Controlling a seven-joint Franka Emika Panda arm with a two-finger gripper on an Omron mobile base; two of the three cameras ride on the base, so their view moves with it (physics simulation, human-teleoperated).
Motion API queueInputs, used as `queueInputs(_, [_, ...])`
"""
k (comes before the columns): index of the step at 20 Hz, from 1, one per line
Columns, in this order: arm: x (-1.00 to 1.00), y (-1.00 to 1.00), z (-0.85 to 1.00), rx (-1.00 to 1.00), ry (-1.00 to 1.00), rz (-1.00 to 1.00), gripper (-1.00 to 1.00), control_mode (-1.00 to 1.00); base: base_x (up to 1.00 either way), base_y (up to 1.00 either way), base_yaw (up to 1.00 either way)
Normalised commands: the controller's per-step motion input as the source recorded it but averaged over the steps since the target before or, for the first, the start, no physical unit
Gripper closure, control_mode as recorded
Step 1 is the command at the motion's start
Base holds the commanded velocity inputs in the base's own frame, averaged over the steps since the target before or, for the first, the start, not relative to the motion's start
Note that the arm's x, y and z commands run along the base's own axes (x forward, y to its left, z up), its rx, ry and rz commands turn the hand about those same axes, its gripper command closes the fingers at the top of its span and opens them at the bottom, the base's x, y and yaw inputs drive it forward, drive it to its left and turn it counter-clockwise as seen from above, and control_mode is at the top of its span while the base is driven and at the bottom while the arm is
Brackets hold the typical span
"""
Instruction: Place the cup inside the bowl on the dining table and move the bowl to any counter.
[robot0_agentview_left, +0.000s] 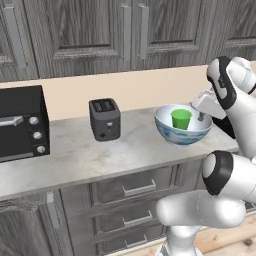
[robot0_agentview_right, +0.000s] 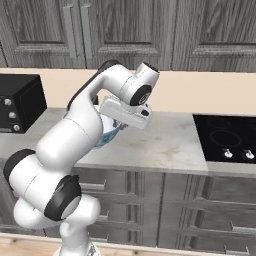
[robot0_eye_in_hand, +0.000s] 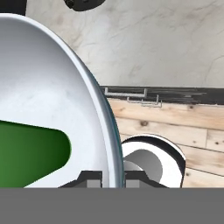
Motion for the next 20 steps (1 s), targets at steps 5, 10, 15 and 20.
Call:
queueInputs(5, [0.00, 0.00, 0.00, 0.00, 0.00, 0.00, 1.00, 1.00, 0.00, 0.00, 0.00])
queueInputs(10, [0.00, 0.00, 0.00, 0.00, 0.00, 0.00, 1.00, 1.00, 0.00, 0.00, 0.00])
queueInputs(15, [0.00, 0.00, -0.04, 0.00, 0.01, 0.00, 1.00, -1.00, 0.00, 0.00, 0.00])
queueInputs(20, [0.00, 0.03, -0.38, 0.00, 0.00, 0.00, 1.00, -1.00, 0.00, 0.00, 0.00])
